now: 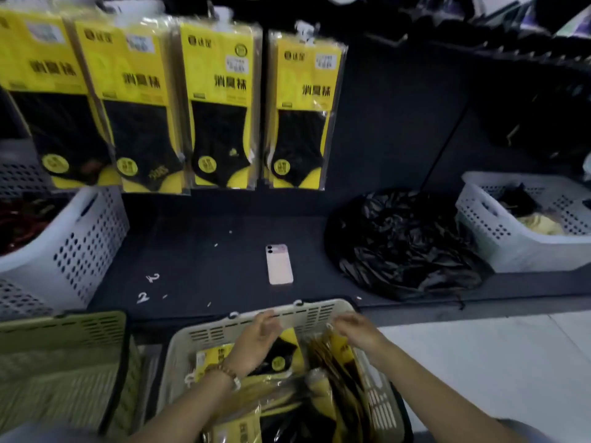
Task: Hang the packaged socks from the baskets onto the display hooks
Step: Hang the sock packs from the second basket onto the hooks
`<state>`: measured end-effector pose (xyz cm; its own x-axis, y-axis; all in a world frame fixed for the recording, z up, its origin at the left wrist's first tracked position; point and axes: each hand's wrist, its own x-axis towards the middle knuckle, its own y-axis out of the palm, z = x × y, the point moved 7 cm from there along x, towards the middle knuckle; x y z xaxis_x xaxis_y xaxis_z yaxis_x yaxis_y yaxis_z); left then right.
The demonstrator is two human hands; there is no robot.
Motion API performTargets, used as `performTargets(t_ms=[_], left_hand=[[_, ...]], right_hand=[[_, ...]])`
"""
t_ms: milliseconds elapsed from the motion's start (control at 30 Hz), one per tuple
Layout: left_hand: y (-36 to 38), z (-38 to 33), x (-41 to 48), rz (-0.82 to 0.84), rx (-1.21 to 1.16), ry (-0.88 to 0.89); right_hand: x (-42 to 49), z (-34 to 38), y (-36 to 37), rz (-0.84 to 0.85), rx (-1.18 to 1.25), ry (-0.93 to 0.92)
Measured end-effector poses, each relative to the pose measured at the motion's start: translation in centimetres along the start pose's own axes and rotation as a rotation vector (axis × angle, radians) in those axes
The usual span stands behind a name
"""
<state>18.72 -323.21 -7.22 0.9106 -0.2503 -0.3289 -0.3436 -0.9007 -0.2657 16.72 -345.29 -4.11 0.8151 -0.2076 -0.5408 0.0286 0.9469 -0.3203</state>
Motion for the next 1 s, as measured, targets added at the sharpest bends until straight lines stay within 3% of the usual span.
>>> performTargets(t_ms=[133, 267, 467, 700, 767, 867, 933, 1000], left_hand=[[3.2, 6.9, -2.6, 0.097, 0.063, -0.161], [4.0, 8.3, -2.9, 0.107, 0.103, -0.205], [5.6, 8.7, -3.6, 0.15, 0.103, -0.234], [6.2, 7.3, -3.9, 0.174, 0.121, -0.204], [6.5, 7.3, -4.2, 0.176, 0.094, -0.221], [6.7, 7.5, -4.7, 0.173, 0.06, -0.223], [6.6, 7.9, -5.1, 0.157, 0.0, -0.228], [6.3, 8.4, -5.7, 0.146, -0.041, -0.233]], right_hand=[[1.3, -7.9, 0.8, 0.101, -0.294, 0.143], [1.8, -12.8, 2.0, 0.263, -0.34, 0.293], [2.4, -14.0, 1.3, 0.233, -0.336, 0.334], [2.4, -13.0, -1.7, 0.078, -0.443, 0.201], [1.8, -13.1, -2.2, 0.043, -0.328, 0.204], [0.4, -14.1, -0.7, 0.198, -0.107, 0.334], [-0.4, -14.9, 0.5, 0.318, -0.29, 0.36], [-0.4, -15.7, 0.9, 0.304, -0.533, 0.284]])
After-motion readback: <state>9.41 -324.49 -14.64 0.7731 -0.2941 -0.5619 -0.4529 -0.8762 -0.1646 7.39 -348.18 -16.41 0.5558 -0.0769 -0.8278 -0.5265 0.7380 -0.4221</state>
